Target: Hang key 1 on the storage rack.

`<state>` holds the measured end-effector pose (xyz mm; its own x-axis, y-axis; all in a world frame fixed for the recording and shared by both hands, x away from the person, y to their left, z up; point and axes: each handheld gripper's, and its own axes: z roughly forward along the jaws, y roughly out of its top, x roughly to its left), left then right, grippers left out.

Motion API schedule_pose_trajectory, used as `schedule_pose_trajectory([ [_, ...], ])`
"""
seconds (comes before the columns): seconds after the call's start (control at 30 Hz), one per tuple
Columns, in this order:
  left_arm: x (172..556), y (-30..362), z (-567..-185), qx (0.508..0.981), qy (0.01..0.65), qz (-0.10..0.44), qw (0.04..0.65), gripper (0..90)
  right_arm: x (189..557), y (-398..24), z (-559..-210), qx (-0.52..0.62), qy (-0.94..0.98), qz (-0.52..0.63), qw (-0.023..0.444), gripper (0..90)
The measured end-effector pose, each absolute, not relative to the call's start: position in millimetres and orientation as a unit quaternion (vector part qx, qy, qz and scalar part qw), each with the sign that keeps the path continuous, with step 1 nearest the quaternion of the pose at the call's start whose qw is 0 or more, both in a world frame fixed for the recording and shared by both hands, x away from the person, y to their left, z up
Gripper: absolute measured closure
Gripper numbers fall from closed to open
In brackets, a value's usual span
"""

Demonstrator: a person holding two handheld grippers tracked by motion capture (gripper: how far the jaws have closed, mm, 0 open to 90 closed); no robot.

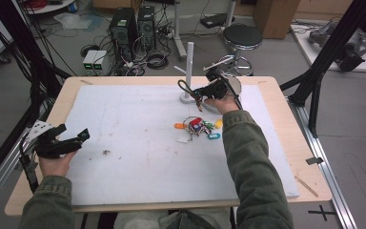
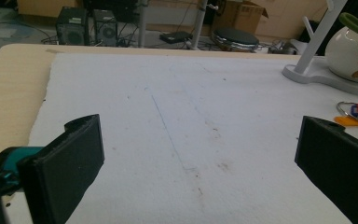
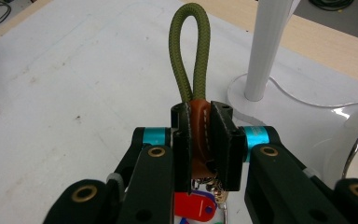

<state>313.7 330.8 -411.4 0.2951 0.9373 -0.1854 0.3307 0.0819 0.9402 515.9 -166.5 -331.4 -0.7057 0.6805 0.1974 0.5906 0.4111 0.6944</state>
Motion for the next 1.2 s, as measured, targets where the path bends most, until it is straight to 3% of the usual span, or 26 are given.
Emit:
schedule_pose_trajectory([
  [1.2, 313.8, 330.2, -411.6, 0.612, 0.517, 0.291, 0.523, 1.7, 498.9, -186.7, -274.6, 0.355, 0.816, 0.453, 0.053, 78.9],
])
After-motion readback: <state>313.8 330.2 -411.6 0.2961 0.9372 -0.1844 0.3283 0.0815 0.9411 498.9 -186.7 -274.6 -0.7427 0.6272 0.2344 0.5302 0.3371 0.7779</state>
